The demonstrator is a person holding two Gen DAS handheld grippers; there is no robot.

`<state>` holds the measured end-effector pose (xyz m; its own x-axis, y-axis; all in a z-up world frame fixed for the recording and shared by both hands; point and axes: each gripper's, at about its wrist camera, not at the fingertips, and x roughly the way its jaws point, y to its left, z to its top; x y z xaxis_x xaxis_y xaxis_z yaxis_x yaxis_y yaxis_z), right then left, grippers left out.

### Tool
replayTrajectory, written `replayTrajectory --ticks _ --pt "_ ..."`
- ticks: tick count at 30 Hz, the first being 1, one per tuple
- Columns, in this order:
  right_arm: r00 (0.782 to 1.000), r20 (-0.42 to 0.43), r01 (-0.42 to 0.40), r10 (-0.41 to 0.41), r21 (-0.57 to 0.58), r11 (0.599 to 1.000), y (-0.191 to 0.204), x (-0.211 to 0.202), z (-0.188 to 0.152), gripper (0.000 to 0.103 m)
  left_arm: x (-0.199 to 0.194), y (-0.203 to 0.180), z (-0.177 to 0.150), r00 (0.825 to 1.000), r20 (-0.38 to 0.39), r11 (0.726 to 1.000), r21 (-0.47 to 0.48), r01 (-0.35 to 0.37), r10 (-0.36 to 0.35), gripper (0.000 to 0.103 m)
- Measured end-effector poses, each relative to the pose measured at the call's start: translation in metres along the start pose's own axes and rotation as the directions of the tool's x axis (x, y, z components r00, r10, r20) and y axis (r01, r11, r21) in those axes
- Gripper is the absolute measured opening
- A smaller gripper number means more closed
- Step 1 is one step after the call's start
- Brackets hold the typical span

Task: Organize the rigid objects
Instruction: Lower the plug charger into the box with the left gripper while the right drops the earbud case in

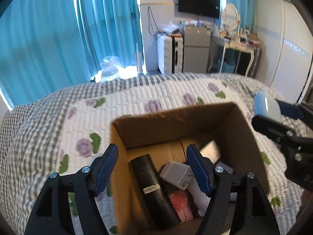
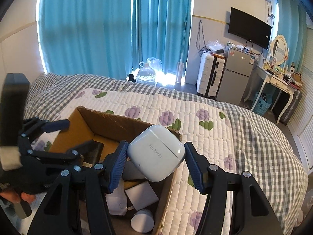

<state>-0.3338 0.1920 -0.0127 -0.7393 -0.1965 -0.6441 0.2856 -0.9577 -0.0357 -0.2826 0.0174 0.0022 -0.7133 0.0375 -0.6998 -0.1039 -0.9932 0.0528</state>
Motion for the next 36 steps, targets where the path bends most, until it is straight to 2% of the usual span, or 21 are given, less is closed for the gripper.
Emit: replayTrajectory --ticks 5,9,11,16,23,24,25,27,31,36 --pt "1.0 0.005 -0.01 0.01 -0.005 1.0 0.012 -0.014 0.007 0.058 -0.031 0.015 0.006 0.999 0.047 1.0 -0.008 -0.023 0.024 0.075" --pt "0.998 -0.032 -0.045 0.046 0.018 0.999 0.028 0.001 0.012 0.058 -0.039 0.028 0.007 0.997 0.065 0.999 -0.014 -0.051 0.052 0.075" --pt "0.996 -0.062 -0.062 0.063 0.028 0.998 0.036 0.017 0.014 0.058 -0.036 0.034 0.006 0.996 0.067 0.998 -0.013 -0.062 0.063 0.075" --pt "0.988 -0.148 -0.043 0.05 0.053 0.998 0.047 0.065 0.011 0.058 -0.021 0.045 0.004 0.996 0.059 0.997 -0.028 -0.068 0.07 0.075" --pt "0.979 -0.199 -0.034 0.052 0.093 0.995 0.047 0.101 0.005 0.059 0.004 0.052 0.002 0.997 0.053 0.998 -0.041 -0.05 0.052 0.075" --pt "0.978 -0.201 -0.04 0.061 0.105 0.994 0.045 0.103 0.005 0.061 0.004 0.052 0.0 0.997 0.053 0.998 -0.043 -0.046 0.048 0.075" --pt "0.977 -0.197 -0.054 0.077 0.121 0.991 0.043 0.105 0.004 0.068 0.005 0.052 -0.001 0.998 0.05 0.998 -0.042 -0.043 0.045 0.075" --pt "0.98 -0.18 -0.062 0.086 0.133 0.989 0.041 0.104 0.005 0.075 0.006 0.052 -0.003 0.998 0.044 0.998 -0.04 -0.046 0.048 0.075" --pt "0.987 -0.145 -0.045 0.062 0.118 0.992 0.041 0.089 0.008 0.075 -0.005 0.05 -0.003 0.997 0.048 0.998 -0.044 -0.055 0.057 0.075" --pt "0.994 -0.11 -0.004 0.015 0.102 0.995 0.034 0.047 0.019 0.075 -0.045 0.043 0.006 0.993 0.099 0.997 -0.051 -0.053 0.057 0.075"
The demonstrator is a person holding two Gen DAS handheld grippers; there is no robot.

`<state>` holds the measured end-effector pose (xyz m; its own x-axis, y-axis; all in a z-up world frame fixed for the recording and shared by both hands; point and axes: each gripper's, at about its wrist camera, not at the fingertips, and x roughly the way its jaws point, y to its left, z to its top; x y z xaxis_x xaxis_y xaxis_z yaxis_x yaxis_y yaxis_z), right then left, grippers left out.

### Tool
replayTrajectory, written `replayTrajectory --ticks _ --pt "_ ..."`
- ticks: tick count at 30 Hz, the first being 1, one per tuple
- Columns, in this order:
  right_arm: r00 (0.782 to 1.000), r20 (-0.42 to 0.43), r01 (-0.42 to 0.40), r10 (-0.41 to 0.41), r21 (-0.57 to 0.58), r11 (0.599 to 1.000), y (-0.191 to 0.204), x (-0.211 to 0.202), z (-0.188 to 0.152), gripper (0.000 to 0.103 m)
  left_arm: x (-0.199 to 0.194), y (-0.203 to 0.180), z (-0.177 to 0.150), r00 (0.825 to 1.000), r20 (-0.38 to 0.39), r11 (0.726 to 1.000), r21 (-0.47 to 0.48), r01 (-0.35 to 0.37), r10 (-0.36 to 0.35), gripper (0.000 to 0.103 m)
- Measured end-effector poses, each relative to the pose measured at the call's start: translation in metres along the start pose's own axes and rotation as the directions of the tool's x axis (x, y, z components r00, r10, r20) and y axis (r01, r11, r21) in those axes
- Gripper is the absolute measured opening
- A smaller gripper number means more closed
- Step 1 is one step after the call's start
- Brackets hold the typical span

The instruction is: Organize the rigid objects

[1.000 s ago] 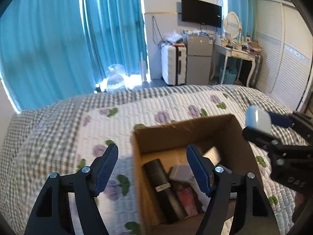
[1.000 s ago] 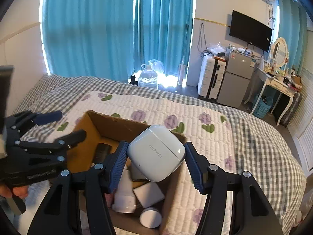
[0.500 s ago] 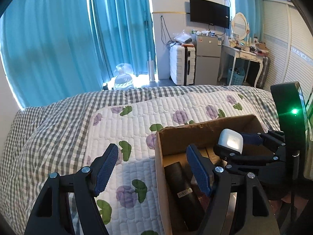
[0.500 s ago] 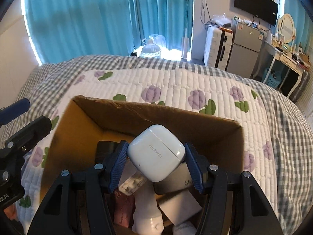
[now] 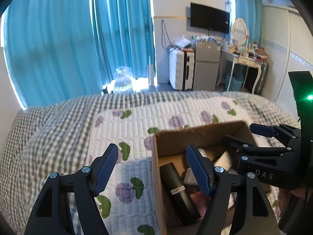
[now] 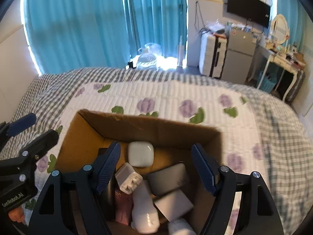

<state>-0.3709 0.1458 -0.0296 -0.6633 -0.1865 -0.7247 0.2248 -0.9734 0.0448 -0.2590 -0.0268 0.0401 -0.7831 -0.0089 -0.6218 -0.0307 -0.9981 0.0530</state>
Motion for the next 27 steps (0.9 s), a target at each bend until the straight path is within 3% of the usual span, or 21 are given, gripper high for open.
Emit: replayTrajectory --ticks 7,13,17,20,22,27 --pt "0.99 0.128 0.059 -0.057 -0.012 0.998 -0.007 -0.099 0.016 0.075 -0.085 -0.01 0.033 0.99 0.14 1.0 0.012 0.0 -0.001 0.075" --pt "0.962 0.254 0.112 -0.1 -0.034 0.993 -0.001 -0.19 0.018 0.075 -0.16 -0.019 0.041 0.964 0.266 1.0 0.028 -0.005 -0.003 0.075" --pt "0.934 0.334 0.147 -0.127 -0.034 0.989 0.003 -0.243 0.003 0.075 -0.2 -0.021 0.027 0.945 0.328 1.0 0.024 -0.01 0.002 0.075" --pt "0.911 0.396 0.128 -0.114 -0.01 0.992 0.003 -0.281 -0.017 0.075 -0.221 -0.022 0.013 0.932 0.363 0.999 0.014 -0.03 0.023 0.075" --pt "0.901 0.422 0.113 -0.095 -0.018 0.993 0.004 -0.298 -0.029 0.075 -0.234 -0.024 0.001 0.92 0.39 0.999 0.032 -0.038 0.023 0.075" --pt "0.881 0.465 0.113 -0.089 -0.023 0.993 0.01 -0.322 -0.06 0.075 -0.244 -0.027 -0.027 0.911 0.412 0.999 0.041 -0.032 0.013 0.075"
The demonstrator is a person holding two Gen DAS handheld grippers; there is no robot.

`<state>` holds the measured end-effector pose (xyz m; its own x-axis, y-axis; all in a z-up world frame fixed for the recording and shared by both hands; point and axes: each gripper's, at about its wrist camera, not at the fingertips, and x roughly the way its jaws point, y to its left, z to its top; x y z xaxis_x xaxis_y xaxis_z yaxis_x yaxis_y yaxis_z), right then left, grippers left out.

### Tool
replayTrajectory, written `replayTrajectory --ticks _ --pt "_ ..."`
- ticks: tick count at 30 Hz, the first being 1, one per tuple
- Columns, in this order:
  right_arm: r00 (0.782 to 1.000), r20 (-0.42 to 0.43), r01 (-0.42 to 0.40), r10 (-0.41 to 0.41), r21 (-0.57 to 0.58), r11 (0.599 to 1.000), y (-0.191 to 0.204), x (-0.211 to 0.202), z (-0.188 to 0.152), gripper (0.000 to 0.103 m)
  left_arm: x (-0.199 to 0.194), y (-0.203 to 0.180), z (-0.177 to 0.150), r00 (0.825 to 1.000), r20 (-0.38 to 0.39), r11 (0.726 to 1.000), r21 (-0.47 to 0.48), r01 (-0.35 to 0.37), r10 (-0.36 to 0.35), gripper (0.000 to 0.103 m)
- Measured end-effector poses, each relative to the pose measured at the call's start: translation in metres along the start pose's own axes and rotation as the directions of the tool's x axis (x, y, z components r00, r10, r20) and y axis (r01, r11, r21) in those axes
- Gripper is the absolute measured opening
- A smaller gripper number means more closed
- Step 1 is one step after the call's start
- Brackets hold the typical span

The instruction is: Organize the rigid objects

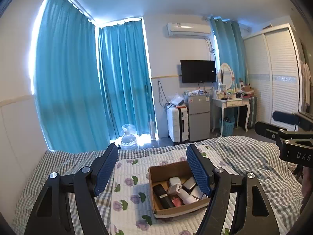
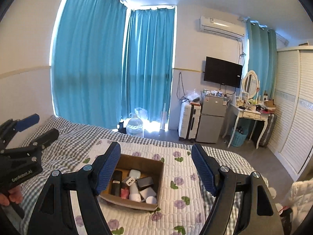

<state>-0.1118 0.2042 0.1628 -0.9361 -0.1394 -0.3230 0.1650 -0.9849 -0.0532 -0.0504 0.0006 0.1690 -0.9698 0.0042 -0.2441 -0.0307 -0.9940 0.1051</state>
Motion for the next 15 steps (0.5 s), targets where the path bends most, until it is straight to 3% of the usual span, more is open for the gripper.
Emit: replayTrajectory --ticks 2,4,7,10,12,15 --pt "1.0 0.005 -0.022 0.022 0.04 0.999 -0.003 -0.002 -0.015 0.075 0.0 -0.001 -0.016 1.0 0.016 1.0 -0.011 0.022 -0.022 0.075" --pt "0.999 0.008 -0.031 0.031 0.064 0.997 -0.007 -0.002 -0.035 0.075 0.003 -0.001 -0.034 0.999 0.038 0.999 -0.032 -0.012 0.013 0.075" --pt "1.0 0.013 0.0 -0.001 0.079 0.997 -0.009 0.013 -0.071 0.075 0.026 -0.003 -0.065 1.0 -0.011 0.998 -0.065 -0.012 0.012 0.075" --pt "1.0 0.013 -0.008 0.007 0.103 0.995 -0.008 0.039 -0.101 0.076 0.038 -0.009 -0.092 1.0 -0.007 0.997 -0.076 -0.017 0.017 0.075" --pt "0.999 0.037 -0.001 -0.002 0.091 0.996 -0.004 0.053 -0.118 0.086 0.043 -0.014 -0.108 1.0 0.001 0.997 -0.072 -0.026 0.027 0.093" --pt "0.999 0.034 0.017 -0.02 0.08 0.997 0.002 0.067 -0.14 0.094 0.052 -0.016 -0.131 1.0 -0.013 0.997 -0.077 -0.019 0.019 0.097"
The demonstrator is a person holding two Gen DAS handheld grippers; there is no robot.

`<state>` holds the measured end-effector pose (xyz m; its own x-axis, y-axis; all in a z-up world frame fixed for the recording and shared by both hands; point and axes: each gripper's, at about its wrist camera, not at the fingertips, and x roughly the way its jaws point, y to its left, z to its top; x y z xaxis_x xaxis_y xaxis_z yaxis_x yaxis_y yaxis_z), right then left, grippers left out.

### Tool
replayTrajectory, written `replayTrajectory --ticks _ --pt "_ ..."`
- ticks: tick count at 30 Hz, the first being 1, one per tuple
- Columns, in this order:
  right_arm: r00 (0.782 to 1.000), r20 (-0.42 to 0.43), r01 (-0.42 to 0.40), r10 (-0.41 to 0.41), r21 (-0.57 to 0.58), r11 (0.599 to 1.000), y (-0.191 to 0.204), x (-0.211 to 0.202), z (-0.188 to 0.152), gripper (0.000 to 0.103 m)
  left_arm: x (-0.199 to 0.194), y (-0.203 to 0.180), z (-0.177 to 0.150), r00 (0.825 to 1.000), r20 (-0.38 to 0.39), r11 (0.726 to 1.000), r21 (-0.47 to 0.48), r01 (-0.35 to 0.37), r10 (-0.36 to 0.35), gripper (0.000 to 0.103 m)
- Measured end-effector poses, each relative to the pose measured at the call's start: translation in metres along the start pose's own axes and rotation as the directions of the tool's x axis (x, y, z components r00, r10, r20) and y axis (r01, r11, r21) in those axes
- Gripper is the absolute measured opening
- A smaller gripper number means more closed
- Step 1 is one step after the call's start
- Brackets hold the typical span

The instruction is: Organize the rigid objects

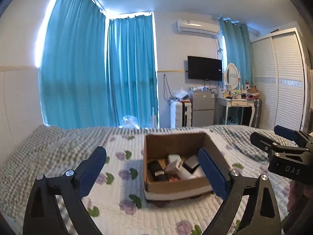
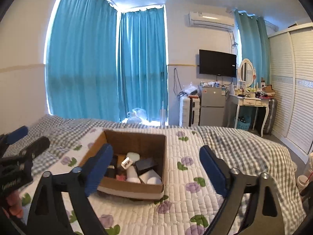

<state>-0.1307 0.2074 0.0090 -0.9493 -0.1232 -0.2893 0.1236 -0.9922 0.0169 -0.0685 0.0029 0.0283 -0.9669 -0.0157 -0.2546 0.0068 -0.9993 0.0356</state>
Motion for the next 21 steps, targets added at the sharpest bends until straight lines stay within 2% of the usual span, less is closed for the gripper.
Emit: replayTrajectory --ticks 2,4,9,21 --pt "1.0 -0.025 0.001 -0.001 -0.003 1.0 0.002 0.007 -0.013 0.095 0.003 0.0 -0.01 1.0 -0.024 1.0 0.004 -0.01 0.01 0.097" --pt "0.999 -0.035 0.004 -0.004 -0.007 1.0 0.001 0.011 -0.023 0.103 0.005 -0.001 -0.013 0.999 -0.038 1.0 0.002 -0.012 0.012 0.099" --pt "0.997 -0.035 0.065 -0.066 -0.037 0.997 -0.002 0.016 -0.038 0.103 0.002 0.0 -0.017 0.999 -0.049 1.0 -0.019 -0.004 0.003 0.103" --pt "0.998 -0.047 0.04 -0.041 -0.014 0.999 -0.005 0.015 -0.042 0.103 0.001 0.0 -0.022 0.997 -0.08 1.0 -0.013 0.003 -0.004 0.103"
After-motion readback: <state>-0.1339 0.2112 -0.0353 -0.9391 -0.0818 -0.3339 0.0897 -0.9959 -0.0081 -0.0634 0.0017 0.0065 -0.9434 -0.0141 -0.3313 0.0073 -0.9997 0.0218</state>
